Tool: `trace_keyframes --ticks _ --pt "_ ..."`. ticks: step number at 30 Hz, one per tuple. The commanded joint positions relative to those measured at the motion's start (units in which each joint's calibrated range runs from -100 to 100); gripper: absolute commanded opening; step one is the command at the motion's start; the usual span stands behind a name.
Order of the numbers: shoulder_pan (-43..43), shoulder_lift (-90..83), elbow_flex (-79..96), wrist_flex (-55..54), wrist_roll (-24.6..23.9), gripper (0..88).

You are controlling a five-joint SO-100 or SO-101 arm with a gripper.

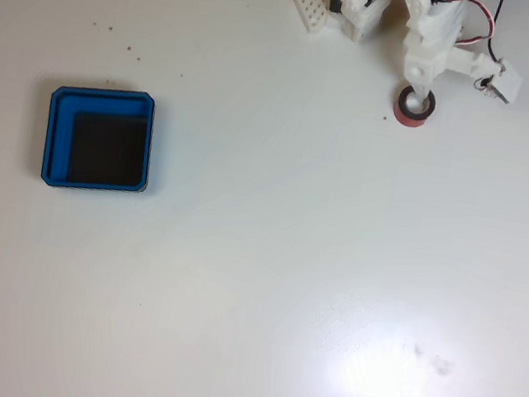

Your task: Pick the red roll and drop it in the blue box

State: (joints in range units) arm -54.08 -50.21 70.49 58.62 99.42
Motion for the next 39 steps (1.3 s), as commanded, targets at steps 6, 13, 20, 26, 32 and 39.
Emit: trace_keyframes --ticks 6,13,20,26,32,39 --pt "0.2 0.2 -0.5 -0.7 0.1 19.2" --pt "0.3 1.2 -0.5 -1.3 0.0 19.2" --pt "2.3 3.8 -0.6 -1.5 0.0 19.1" --pt "2.9 4.2 -0.7 -1.6 0.0 19.0" --pt "2.6 6.1 -0.3 -6.1 0.0 19.1" --pt "2.4 9.2 -0.1 -8.5 0.0 19.2"
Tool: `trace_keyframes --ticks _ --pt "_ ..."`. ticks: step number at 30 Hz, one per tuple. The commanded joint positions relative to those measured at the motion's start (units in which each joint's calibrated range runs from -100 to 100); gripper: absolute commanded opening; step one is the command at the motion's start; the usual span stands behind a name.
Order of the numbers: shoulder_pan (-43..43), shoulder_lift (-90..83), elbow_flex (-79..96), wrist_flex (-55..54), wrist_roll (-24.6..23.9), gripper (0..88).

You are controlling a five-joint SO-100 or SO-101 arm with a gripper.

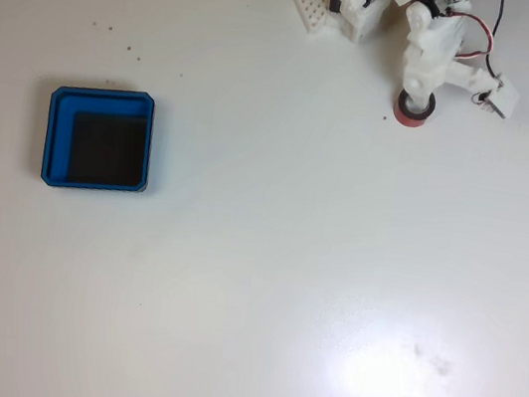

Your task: Pick the red roll and drop it in the blue box

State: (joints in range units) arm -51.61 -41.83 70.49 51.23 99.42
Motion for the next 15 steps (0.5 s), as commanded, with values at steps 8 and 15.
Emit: trace_keyframes --ticks 8,15 --pt "-0.1 2.8 -0.1 -1.1 0.0 19.2" --pt "-0.1 4.5 -0.2 -1.1 0.0 19.2"
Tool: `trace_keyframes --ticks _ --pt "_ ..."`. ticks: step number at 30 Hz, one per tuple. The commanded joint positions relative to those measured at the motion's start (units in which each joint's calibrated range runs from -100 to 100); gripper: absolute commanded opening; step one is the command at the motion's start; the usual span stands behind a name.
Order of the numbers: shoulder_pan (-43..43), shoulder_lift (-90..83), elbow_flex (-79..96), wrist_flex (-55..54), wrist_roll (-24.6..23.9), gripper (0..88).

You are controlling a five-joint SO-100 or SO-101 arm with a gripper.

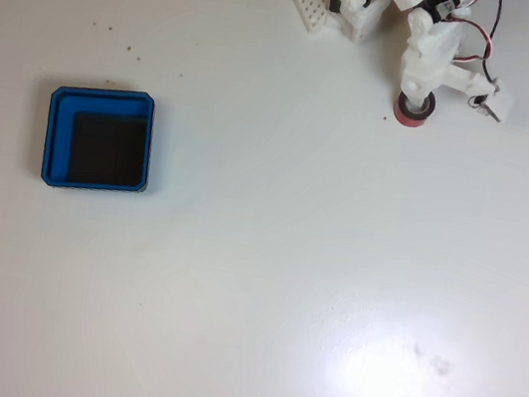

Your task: Pick the red roll and drop it in the blue box

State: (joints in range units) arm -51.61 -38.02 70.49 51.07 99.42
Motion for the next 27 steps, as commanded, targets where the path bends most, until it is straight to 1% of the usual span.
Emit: trace_keyframes --ticks 1,7,27 --pt "-0.1 1.1 -0.3 -1.2 0.0 19.2" --pt "-0.1 1.7 -0.1 -3.5 0.0 19.2" --pt "-0.2 1.7 0.8 -3.0 0.6 18.9"
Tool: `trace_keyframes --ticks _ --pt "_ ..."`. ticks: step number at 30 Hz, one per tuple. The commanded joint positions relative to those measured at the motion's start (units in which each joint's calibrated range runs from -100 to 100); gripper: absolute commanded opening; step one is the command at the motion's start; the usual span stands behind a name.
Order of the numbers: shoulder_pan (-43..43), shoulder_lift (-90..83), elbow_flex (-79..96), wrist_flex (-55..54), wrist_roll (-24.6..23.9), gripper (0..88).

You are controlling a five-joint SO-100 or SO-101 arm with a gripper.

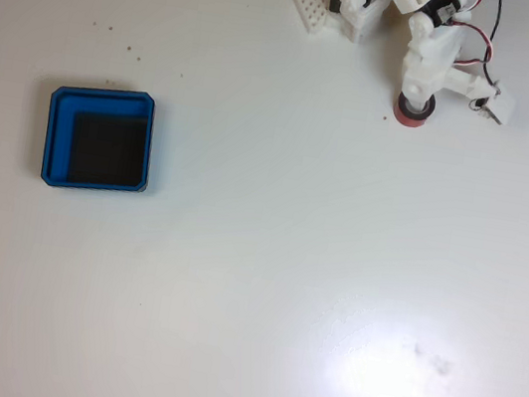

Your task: Pick the red roll and drop it in the blue box

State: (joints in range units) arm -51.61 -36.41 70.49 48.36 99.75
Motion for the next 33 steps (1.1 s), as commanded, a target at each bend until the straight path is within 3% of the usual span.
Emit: trace_keyframes --ticks 1,18,27,33 --pt "-0.2 0.1 1.2 -0.3 0.3 18.8" --pt "-0.1 0.0 2.4 -0.3 0.3 17.9" --pt "0.1 0.0 2.1 -0.3 -0.3 1.1" --pt "0.3 -0.2 2.0 -0.3 -0.3 0.5"
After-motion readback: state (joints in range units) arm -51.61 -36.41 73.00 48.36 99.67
